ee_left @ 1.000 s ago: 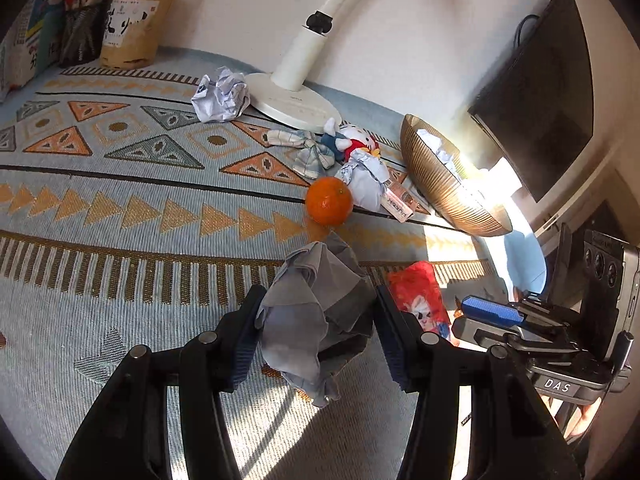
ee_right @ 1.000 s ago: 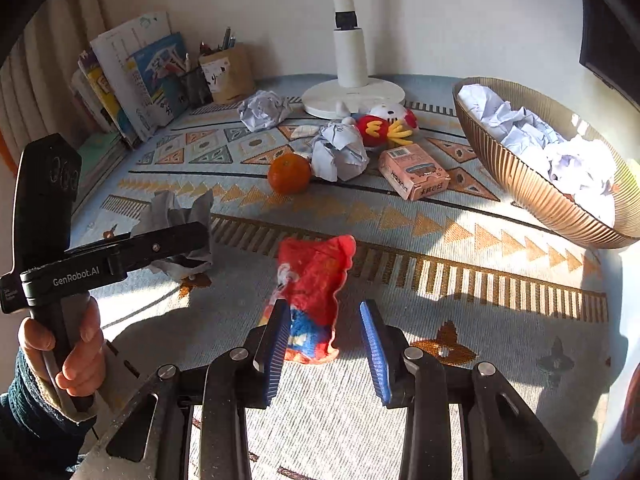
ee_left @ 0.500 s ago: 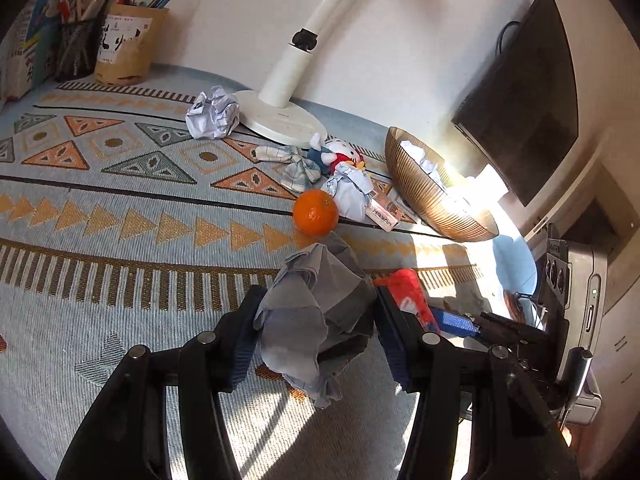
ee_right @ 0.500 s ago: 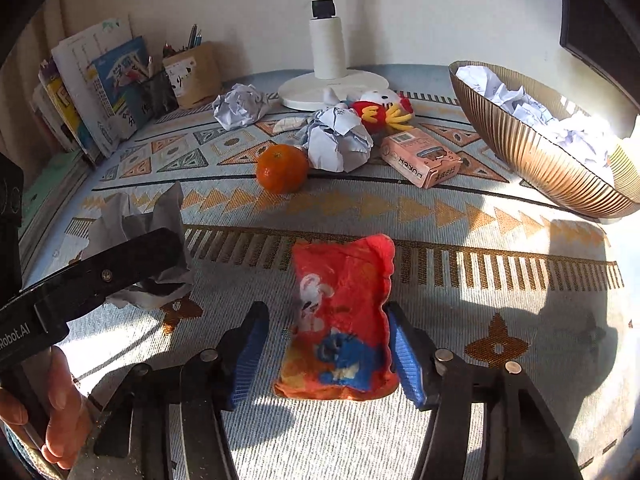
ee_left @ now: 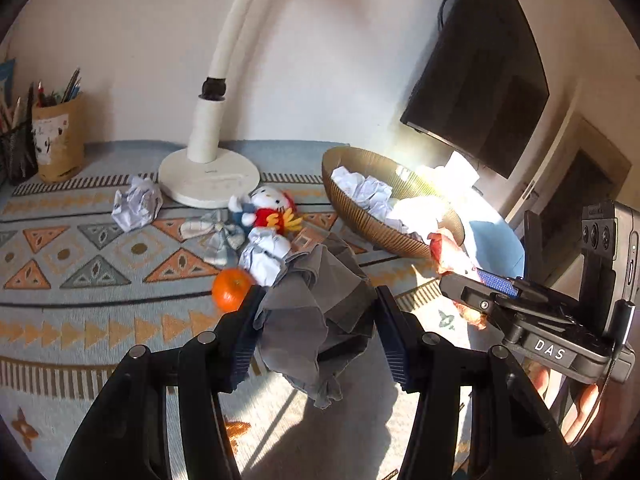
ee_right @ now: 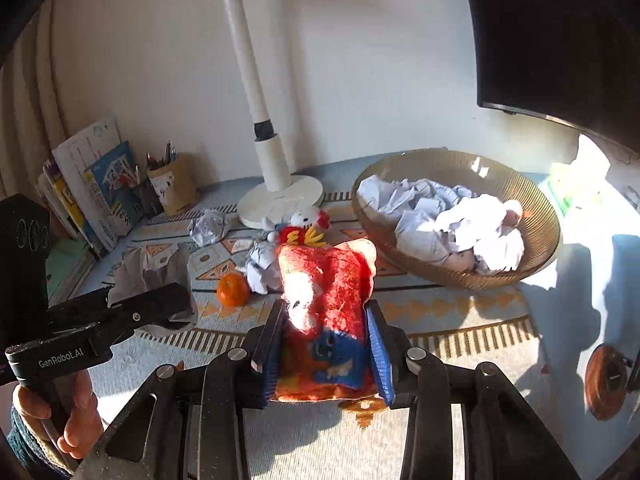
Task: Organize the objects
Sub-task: 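Carry both items over the golden bowl and open both grippers, then move both open grippers back over the rug toward the orange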
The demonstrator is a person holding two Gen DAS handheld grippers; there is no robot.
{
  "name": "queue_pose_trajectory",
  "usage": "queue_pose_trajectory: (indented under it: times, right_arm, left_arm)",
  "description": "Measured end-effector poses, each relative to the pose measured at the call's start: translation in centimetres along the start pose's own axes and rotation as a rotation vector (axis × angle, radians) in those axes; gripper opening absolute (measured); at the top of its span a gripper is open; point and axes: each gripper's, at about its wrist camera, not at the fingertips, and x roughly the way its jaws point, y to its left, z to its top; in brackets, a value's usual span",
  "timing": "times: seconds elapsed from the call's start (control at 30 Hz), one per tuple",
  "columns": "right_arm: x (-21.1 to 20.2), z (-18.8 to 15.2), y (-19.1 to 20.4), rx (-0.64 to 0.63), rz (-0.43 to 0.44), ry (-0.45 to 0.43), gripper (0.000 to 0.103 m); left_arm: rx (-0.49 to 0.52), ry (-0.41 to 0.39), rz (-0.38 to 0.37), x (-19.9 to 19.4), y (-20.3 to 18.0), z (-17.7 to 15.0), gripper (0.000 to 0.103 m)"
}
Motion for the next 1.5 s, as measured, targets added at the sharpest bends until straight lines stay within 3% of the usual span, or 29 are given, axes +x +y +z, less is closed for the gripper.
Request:
queue_pose_trajectory:
  times: [0.17,0.37,0.6,0.7,0.73,0.77,0.8,0.9,1.03,1.17,1.3,1.43,1.5]
  right_arm:
    - [-1.7,5.7,-7.2,0.163,-0.11,-0.113,0.037]
    - [1.6,9.9,-13.8,0.294,-0.157,-0.133,0.037]
    - [7.5,11.1,-16.6,0.375,-0.159,-0.082,0.037]
    - [9.4,11.1,-17.9,0.417,-0.128,-0.067,0.04]
    - [10.0,11.0,-18.4,0.433,-0.107,-0.052,0.049]
    - [10.4,10.8,-19.3,0.463,-0.077,-0.034,0.057]
    - [10.5,10.4,-20.1,0.498,-0.052,-0.022,0.069]
    - [9.4,9.1,-20.9,0.547,-0.043,-0.024,0.069]
    - [6.8,8.2,-19.5,0.512,-0.067,-0.035,0.069]
    - [2.9,8.2,-16.1,0.455,-0.019,-0.078,0.07]
    - [-0.5,7.3,-10.7,0.365,0.032,-0.117,0.09]
    - [-2.1,5.8,-5.2,0.265,0.089,-0.128,0.091]
    - [-2.0,4.4,-2.6,0.21,0.073,-0.131,0.093]
  left_arm:
    - [0.145,-0.053,0.015,4.4,-5.5,6.6,0.052]
    - [0.071,-0.031,-0.015,12.7,-8.0,10.6,0.052]
    - [0.068,-0.007,-0.016,18.4,-10.0,11.5,0.053]
    - [0.063,0.005,-0.015,20.2,-10.1,11.8,0.061]
    - [0.069,0.015,-0.021,20.5,-10.2,11.8,0.064]
    - [0.076,0.021,-0.027,20.7,-10.2,11.8,0.076]
    - [0.084,0.019,-0.036,20.5,-10.3,11.8,0.087]
    - [0.094,-0.038,-0.03,18.6,-9.9,11.4,0.101]
    - [0.106,-0.072,-0.011,15.0,-9.4,11.2,0.102]
    - [0.087,-0.127,0.004,9.6,-8.7,10.8,0.102]
    - [0.06,-0.197,0.051,3.6,-7.6,9.6,0.102]
    - [0.013,-0.235,0.052,-1.7,-5.2,7.5,0.102]
    - [-0.02,-0.263,0.111,-3.8,-3.3,6.0,0.102]
